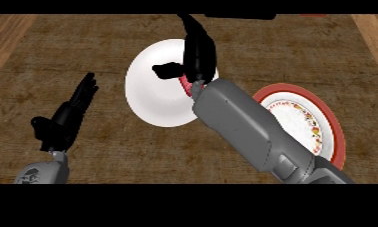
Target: Pick the can from the plate and place it in the plate
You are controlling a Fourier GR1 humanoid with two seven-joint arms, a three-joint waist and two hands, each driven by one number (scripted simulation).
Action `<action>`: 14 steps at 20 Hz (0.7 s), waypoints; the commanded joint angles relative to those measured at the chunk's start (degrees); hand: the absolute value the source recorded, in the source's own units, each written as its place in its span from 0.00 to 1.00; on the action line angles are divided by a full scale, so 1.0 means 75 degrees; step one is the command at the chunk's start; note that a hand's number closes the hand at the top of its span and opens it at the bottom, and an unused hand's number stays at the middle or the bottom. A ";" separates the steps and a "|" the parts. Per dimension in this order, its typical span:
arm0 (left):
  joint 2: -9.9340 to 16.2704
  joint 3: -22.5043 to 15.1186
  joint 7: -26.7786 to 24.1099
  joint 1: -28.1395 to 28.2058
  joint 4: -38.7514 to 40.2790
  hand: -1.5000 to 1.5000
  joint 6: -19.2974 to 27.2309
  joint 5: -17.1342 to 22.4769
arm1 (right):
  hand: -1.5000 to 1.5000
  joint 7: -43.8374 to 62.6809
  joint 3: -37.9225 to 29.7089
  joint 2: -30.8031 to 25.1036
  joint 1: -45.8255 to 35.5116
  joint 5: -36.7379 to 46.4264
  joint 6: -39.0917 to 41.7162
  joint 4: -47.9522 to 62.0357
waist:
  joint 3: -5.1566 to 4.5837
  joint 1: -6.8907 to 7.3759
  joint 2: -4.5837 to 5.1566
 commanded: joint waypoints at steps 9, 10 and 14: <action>-0.0282 -0.0009 0.0032 0.0131 0.0005 0.50 0.0317 -0.0128 | 0.00 -0.3989 -0.2344 -0.0646 0.2592 -0.2619 0.1036 -0.1750 | 0.0010 -0.0436 -0.0073; 0.0136 0.0230 0.0119 0.0440 -0.0394 0.50 -0.0058 0.0130 | 0.00 -0.4282 -0.2460 -0.0940 0.2836 -0.2687 0.1367 -0.1881 | 0.0009 -0.0403 -0.0093; -0.0296 0.0010 -0.0267 0.0483 -0.0031 0.50 0.0258 -0.0170 | 0.00 -0.5296 -0.2899 -0.1350 0.3465 -0.3070 0.2621 -0.1749 | 0.0001 -0.0425 -0.0089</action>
